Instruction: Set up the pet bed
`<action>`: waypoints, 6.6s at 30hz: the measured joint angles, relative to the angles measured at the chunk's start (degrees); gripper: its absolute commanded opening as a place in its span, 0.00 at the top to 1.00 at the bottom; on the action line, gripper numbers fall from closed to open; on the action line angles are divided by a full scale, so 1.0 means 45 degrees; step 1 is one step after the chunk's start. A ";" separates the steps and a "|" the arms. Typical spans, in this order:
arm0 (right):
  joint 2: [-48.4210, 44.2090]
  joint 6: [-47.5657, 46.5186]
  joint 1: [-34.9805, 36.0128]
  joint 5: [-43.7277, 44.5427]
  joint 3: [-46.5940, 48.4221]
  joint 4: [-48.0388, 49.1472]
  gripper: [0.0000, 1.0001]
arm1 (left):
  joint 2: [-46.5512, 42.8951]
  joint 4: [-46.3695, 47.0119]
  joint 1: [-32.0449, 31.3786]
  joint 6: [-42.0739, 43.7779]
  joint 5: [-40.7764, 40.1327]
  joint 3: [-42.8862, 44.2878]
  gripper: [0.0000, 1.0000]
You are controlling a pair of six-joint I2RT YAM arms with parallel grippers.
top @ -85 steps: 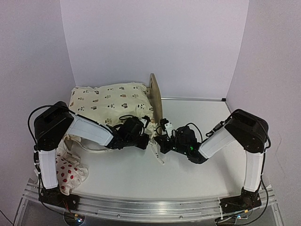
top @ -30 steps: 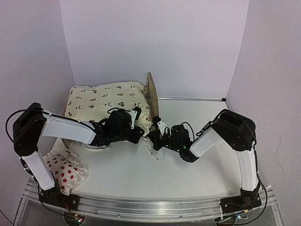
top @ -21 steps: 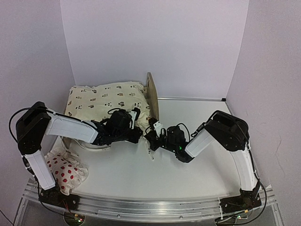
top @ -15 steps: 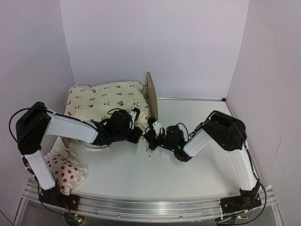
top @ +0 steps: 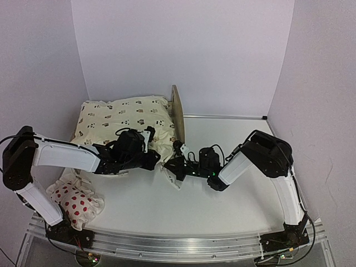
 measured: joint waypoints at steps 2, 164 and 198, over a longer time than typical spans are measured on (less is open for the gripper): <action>-0.0197 0.0183 0.0020 -0.0490 -0.0186 0.0022 1.00 | -0.0061 -0.0018 0.0000 -0.0039 0.0081 -0.0007 0.80; -0.9036 0.1454 0.2463 0.6654 -0.4582 -1.0309 0.47 | 0.4161 -0.2633 0.3077 0.3657 -0.1811 0.9200 0.61; -0.2809 -0.0218 0.0479 1.0843 0.8072 -1.7575 0.30 | -0.7191 -0.6259 0.3055 0.1629 -0.3273 0.1889 0.03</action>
